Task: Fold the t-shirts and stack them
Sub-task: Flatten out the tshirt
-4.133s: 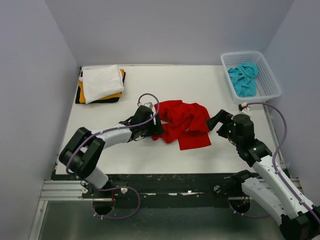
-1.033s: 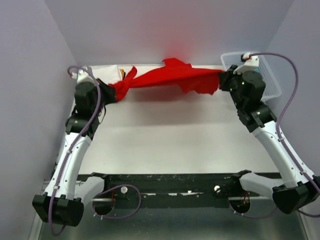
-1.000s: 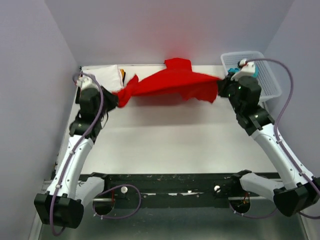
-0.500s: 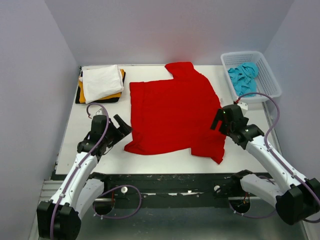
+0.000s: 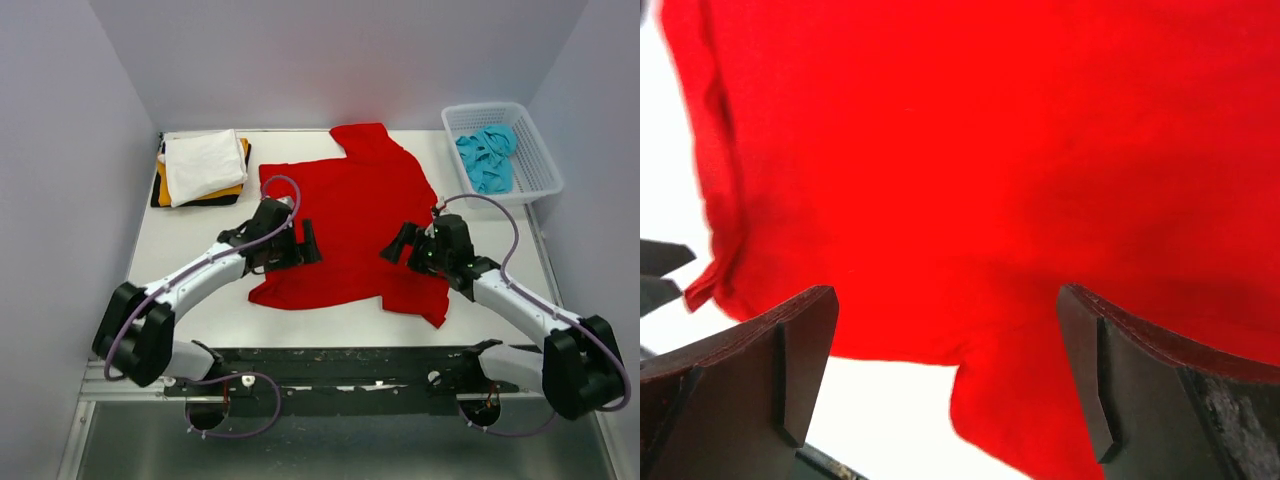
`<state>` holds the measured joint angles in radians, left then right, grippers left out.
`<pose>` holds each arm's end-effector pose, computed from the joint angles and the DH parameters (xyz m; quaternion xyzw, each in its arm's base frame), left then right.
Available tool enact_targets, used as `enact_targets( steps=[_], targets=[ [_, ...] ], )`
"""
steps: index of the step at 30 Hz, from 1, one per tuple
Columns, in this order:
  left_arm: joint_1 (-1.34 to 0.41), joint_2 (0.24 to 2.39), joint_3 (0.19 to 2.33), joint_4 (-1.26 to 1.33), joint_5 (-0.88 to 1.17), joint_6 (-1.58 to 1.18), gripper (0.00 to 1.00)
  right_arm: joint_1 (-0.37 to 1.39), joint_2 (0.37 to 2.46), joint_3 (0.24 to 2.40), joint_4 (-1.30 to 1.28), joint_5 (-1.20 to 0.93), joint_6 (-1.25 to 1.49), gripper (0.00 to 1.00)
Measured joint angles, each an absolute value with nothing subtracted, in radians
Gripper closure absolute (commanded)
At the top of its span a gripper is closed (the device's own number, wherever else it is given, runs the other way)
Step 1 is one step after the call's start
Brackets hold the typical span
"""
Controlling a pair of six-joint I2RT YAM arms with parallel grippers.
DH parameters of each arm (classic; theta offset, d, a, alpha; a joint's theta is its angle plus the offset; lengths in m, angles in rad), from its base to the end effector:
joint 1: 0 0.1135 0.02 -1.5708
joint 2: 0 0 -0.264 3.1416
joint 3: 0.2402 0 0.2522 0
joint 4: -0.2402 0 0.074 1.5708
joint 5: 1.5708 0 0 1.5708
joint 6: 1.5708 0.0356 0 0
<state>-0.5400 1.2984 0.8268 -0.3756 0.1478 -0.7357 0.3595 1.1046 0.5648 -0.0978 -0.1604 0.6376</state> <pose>0.2261 -0.1416 0.2281 -0.0651 0.9308 -0.2657 0.2425 0.2133 0.0862 0.2099 0.0877 0.8866 0.2772 0.3596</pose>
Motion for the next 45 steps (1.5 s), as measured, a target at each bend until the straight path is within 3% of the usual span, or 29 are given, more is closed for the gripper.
enact_targets(
  steps=[7, 13, 19, 28, 34, 42, 45],
  targets=[
    [-0.57, 1.583, 0.941, -0.377, 0.144, -0.714, 0.02, 0.36, 1.249, 0.533, -0.076, -0.054, 0.716, 0.0],
    [-0.496, 1.594, 0.924, -0.419, 0.095, -0.716, 0.01, 0.346, 1.283, 0.527, -0.072, 0.055, 0.763, 0.0],
    [-0.27, 1.438, 0.799, -0.447, 0.045, -0.752, 0.01, 0.287, 1.287, 0.527, -0.067, 0.099, 0.797, 0.0],
    [-0.159, 1.298, 0.796, -0.522, -0.04, -0.78, 0.01, 0.273, 1.292, 0.529, -0.055, 0.105, 0.798, 0.0],
    [-0.204, 1.14, 0.658, -0.512, 0.04, -0.807, 0.01, 0.268, 1.237, 0.538, -0.131, 0.088, 0.751, 0.0],
    [-0.412, 0.854, 0.493, -0.608, 0.003, -0.933, 0.01, 0.266, 0.979, 0.571, -0.215, 0.117, 0.729, 0.0],
    [-0.444, 0.802, 0.413, -0.633, 0.002, -0.978, 0.09, 0.266, 0.889, 0.566, -0.258, 0.12, 0.73, 0.0]
  ],
)
